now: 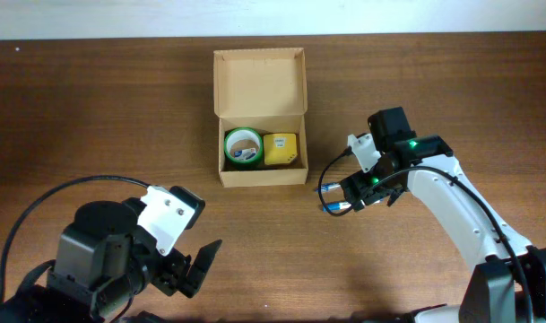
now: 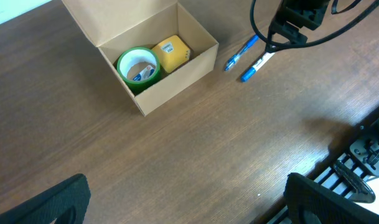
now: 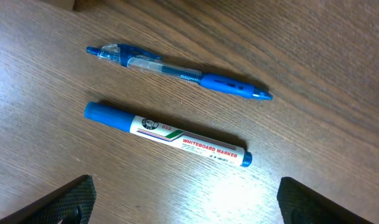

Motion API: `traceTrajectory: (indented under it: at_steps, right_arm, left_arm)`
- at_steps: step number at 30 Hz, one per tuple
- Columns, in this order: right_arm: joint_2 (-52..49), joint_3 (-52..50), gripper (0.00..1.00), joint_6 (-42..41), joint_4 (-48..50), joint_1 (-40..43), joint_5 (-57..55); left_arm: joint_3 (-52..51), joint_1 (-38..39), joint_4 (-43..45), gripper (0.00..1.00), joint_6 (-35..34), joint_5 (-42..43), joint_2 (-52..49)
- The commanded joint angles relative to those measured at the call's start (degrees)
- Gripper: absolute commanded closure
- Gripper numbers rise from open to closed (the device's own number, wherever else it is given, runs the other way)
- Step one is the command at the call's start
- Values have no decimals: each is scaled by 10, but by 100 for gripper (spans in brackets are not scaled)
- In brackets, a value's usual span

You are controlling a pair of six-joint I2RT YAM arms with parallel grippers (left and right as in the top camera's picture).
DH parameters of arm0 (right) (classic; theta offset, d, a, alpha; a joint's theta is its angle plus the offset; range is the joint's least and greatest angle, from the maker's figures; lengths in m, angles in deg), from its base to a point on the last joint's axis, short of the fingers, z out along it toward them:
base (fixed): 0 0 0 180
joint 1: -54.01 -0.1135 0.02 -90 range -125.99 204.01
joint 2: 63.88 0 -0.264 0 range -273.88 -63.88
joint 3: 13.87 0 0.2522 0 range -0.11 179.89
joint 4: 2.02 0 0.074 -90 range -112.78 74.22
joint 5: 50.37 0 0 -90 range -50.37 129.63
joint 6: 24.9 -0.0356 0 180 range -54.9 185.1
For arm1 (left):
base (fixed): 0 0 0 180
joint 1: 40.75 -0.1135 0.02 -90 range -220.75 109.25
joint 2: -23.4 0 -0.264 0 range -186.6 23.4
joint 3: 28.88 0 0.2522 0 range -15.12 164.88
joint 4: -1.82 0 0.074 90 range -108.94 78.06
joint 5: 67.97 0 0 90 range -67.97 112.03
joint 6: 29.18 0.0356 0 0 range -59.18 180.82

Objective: Pack container
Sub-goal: 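Grasp the blue whiteboard marker with the right gripper and lift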

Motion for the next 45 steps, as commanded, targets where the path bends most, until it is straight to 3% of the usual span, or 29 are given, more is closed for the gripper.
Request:
traceTrajectory:
  at_steps: [1, 9, 21, 33, 45]
  right_arm:
    - [-1, 2, 5, -50, -1, 3, -6]
    - [-1, 2, 5, -351, -24, 3, -6]
    - [-1, -33, 9, -669, -16, 3, -10]
    - [-3, -90, 14, -782, 69, 2, -51]
    - [-50, -90, 25, -805, 121, -33, -50]
  left_arm:
    - [8, 1, 1, 0, 12, 8, 2]
    - [8, 1, 1, 0, 12, 8, 2]
    - [8, 1, 1, 0, 12, 8, 2]
    - [8, 1, 1, 0, 12, 8, 2]
    - [8, 1, 1, 0, 12, 8, 2]
